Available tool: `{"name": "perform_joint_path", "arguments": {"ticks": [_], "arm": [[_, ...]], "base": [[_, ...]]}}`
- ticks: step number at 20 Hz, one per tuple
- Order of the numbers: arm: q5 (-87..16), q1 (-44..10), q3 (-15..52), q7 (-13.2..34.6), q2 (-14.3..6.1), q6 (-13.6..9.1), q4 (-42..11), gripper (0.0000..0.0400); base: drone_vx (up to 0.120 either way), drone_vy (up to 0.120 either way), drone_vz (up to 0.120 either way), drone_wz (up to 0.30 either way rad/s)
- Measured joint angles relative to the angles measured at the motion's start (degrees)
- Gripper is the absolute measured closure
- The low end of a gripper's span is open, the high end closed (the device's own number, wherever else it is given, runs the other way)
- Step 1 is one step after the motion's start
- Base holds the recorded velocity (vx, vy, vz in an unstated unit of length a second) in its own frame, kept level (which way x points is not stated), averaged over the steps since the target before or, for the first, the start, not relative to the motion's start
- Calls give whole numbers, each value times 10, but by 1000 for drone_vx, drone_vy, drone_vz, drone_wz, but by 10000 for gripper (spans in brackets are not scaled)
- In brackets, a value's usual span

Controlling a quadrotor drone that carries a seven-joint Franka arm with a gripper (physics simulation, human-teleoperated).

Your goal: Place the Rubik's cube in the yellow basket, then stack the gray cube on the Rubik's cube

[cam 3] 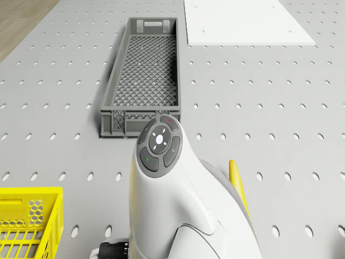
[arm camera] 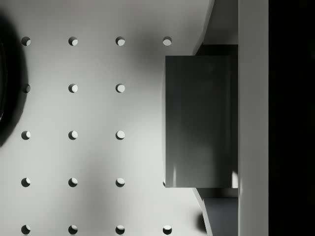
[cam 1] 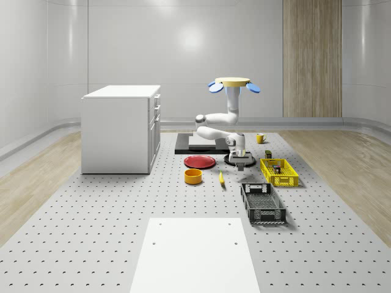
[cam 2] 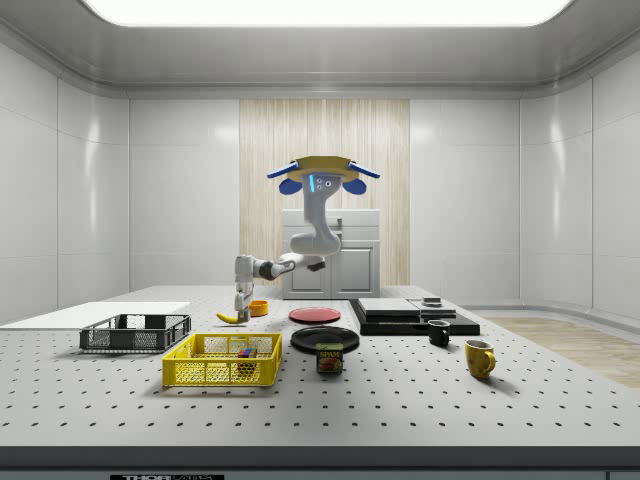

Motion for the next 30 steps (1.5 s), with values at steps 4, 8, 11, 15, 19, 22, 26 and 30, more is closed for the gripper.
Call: {"name": "perform_joint_path", "arguments": {"ticks": [4, 8, 11, 15, 19, 22, 26, 30], "arm": [[4, 1, 4, 0, -1, -2, -2, 150], [6, 1, 6, 0, -1, -3, -3, 150], [7, 1, 7, 1, -1, -3, -3, 150], [7, 1, 7, 1, -2, -2, -3, 150], [7, 1, 7, 1, -2, -2, -3, 150], [7, 1, 7, 1, -2, -2, -3, 150], [8, 0, 7, 1, -3, -2, -3, 150], [8, 0, 7, 1, -3, -1, -3, 150]], "base": [[-120, 120, 120, 0], [-120, 120, 120, 0], [-93, 120, 53, 0], [0, 120, 0, 0], [-20, 120, 0, 0], [-40, 120, 0, 0], [0, 120, 0, 0], [0, 120, 0, 0]]}}
